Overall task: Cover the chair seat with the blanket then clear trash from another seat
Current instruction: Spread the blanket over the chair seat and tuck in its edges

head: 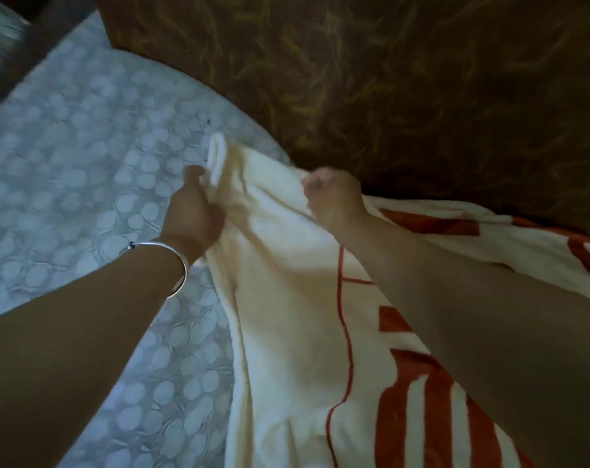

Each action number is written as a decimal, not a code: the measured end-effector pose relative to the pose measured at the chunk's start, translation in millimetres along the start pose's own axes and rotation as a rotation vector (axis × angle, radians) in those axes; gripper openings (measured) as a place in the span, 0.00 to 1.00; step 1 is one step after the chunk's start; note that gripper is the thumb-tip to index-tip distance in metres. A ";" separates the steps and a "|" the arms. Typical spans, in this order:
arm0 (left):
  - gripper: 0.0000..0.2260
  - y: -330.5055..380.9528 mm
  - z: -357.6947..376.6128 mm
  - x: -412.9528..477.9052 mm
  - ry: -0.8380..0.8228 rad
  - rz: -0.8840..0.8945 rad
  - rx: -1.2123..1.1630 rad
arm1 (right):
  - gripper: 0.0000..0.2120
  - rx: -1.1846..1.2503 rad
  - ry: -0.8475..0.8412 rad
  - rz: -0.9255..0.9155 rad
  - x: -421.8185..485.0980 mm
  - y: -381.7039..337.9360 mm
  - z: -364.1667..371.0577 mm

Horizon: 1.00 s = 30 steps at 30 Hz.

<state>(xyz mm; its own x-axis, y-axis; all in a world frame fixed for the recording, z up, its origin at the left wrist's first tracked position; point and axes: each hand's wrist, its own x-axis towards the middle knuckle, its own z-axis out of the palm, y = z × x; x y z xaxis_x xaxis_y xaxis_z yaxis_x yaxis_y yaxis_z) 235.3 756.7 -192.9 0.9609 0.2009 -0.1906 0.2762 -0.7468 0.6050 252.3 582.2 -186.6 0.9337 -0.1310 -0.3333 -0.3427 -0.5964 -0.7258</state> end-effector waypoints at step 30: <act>0.34 -0.7 25.0 36.8 0.046 0.410 0.460 | 0.30 -0.632 -0.181 0.053 51.7 61.9 21.5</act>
<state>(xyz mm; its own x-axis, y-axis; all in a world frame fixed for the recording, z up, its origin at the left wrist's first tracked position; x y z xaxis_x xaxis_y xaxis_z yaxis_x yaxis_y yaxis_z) 269.9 748.8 -219.7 0.9897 -0.1407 0.0267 -0.1431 -0.9638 0.2250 277.2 555.5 -261.7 0.8659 -0.0705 -0.4952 -0.2094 -0.9502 -0.2309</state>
